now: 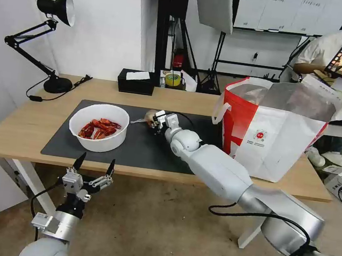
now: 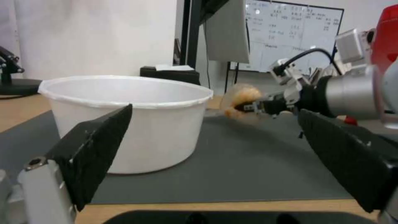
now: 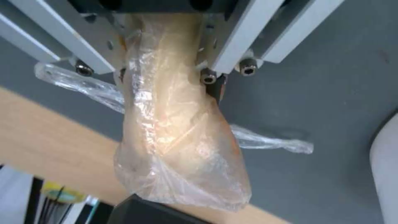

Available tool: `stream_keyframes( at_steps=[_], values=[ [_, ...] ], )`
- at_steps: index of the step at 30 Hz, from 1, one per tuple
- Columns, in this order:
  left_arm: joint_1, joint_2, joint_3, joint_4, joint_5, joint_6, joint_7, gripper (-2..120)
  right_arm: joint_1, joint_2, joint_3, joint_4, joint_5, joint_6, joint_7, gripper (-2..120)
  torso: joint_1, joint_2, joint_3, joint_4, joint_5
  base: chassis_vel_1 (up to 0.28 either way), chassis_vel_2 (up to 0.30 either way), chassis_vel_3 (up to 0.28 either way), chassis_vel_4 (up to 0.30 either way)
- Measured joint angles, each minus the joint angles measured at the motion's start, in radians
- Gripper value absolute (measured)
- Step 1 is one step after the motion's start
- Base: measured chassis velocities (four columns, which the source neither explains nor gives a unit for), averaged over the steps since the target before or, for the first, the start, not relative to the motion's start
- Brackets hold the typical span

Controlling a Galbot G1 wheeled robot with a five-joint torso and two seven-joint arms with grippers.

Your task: Pick up the trash from the table and place it into the takeout bag.

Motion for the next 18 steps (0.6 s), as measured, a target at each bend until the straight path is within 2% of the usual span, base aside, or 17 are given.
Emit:
stream_keyframes(
  at_steps=[10, 13, 18],
  values=[
    [-0.002, -0.003, 0.015, 0.002, 0.008, 0.000, 0.000, 100, -0.061, -0.120, 0.025, 0.193, -0.022, 0.047, 0.102, 8, 0.000, 0.000, 0.000, -0.0001, 0.0001, 0.000, 0.000, 0.000, 0.000],
    [0.000, -0.002, 0.015, 0.001, 0.010, 0.001, -0.001, 100, -0.100, -0.177, 0.043, 0.305, -0.041, 0.067, 0.138, 8, 0.000, 0.000, 0.000, -0.0001, 0.0001, 0.000, 0.000, 0.000, 0.000],
    [0.004, -0.007, 0.017, -0.002, 0.012, 0.001, -0.002, 100, -0.150, -0.233, 0.067, 0.400, -0.084, 0.111, 0.168, 8, 0.000, 0.000, 0.000, -0.0001, 0.0001, 0.000, 0.000, 0.000, 0.000]
  ],
)
